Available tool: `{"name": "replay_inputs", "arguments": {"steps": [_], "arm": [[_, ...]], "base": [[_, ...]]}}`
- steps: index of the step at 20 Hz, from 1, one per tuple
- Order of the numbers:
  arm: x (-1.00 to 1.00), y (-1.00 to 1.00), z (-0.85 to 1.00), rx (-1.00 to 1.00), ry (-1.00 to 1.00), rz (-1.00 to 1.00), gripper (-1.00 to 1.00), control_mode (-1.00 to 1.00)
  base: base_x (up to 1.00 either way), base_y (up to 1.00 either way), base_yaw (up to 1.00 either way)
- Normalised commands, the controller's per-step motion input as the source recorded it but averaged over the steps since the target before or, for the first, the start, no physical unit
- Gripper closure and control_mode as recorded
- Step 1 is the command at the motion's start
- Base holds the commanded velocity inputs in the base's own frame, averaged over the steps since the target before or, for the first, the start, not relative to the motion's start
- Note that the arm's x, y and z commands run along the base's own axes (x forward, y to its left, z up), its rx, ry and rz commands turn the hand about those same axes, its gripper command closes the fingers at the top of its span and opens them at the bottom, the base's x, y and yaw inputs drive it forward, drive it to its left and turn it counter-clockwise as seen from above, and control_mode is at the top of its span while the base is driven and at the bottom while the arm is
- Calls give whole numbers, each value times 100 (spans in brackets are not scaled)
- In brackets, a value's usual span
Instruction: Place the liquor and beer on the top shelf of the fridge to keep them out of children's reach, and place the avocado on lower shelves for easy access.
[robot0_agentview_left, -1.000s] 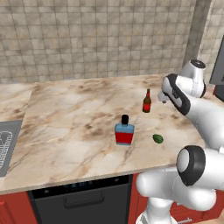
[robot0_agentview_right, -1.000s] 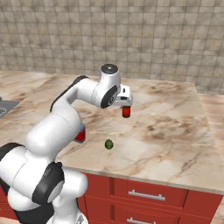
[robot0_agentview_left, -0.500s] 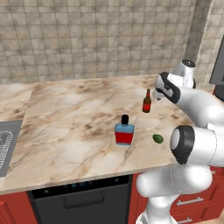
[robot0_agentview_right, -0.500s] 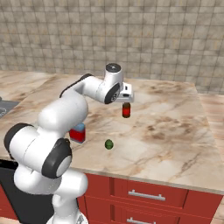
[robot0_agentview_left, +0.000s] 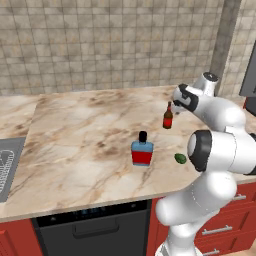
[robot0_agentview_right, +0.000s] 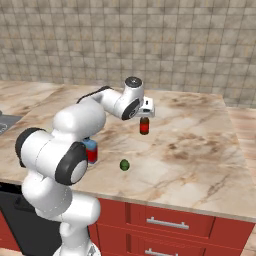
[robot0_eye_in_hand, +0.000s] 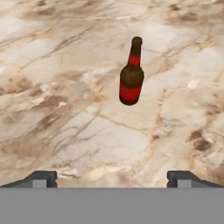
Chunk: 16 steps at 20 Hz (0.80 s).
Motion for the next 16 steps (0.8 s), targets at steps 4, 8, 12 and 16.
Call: {"name": "replay_inputs", "arguments": {"steps": [4, 8, 12, 16], "arm": [[28, 0, -28, 0, -7, 0, -100, -100], [18, 0, -29, 0, -10, 0, -100, -100], [18, 0, -28, 0, -7, 0, -100, -100], [23, 0, -17, 0, -5, 0, -100, -100]], "base": [[0, 0, 0], [0, 0, 0], [0, 0, 0], [0, 0, 0]]}}
